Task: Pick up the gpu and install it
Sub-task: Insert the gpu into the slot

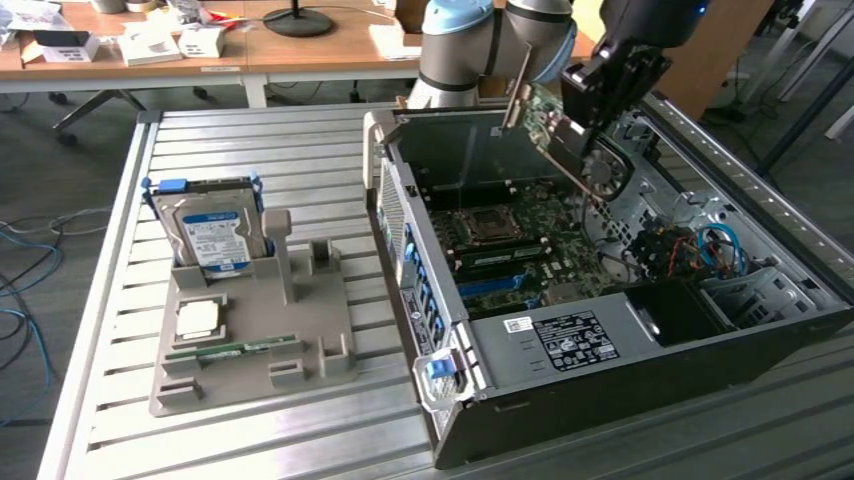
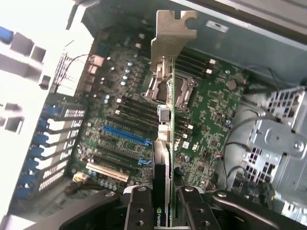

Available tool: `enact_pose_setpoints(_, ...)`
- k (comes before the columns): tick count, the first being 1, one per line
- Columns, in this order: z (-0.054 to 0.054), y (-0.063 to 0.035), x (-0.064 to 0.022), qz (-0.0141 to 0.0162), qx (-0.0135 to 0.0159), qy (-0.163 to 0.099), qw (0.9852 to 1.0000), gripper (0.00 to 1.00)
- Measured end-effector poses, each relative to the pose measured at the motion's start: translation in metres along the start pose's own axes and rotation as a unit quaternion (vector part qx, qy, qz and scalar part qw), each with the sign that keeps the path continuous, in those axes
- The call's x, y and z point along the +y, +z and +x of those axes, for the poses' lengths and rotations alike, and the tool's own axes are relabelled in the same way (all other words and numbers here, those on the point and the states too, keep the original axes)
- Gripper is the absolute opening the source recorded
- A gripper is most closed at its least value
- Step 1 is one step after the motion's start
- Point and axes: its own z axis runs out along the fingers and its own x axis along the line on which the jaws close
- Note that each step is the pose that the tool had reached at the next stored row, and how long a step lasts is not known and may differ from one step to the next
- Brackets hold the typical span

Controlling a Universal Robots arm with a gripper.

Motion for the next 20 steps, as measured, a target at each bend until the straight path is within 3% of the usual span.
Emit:
enact_pose_setpoints(6, 0.0000, 0.0014, -0.0001, 0.0000, 0.0035, -0.055, 0.9985, 0.26)
enact_pose_setpoints(11, 0.0000, 0.0026, -0.0002, -0.0001, 0.0063, -0.100, 0.9950, 0.26)
enact_pose_setpoints(13, 0.0000, 0.0031, -0.0002, -0.0001, 0.0075, -0.118, 0.9930, 0.26)
enact_pose_setpoints(14, 0.0000, 0.0037, -0.0002, -0.0002, 0.0086, -0.136, 0.9907, 0.26)
enact_pose_setpoints(17, 0.0000, 0.0045, -0.0003, -0.0002, 0.0103, -0.162, 0.9867, 0.26)
enact_pose_setpoints(20, 0.0000, 0.0054, -0.0004, -0.0002, 0.0120, -0.190, 0.9818, 0.26)
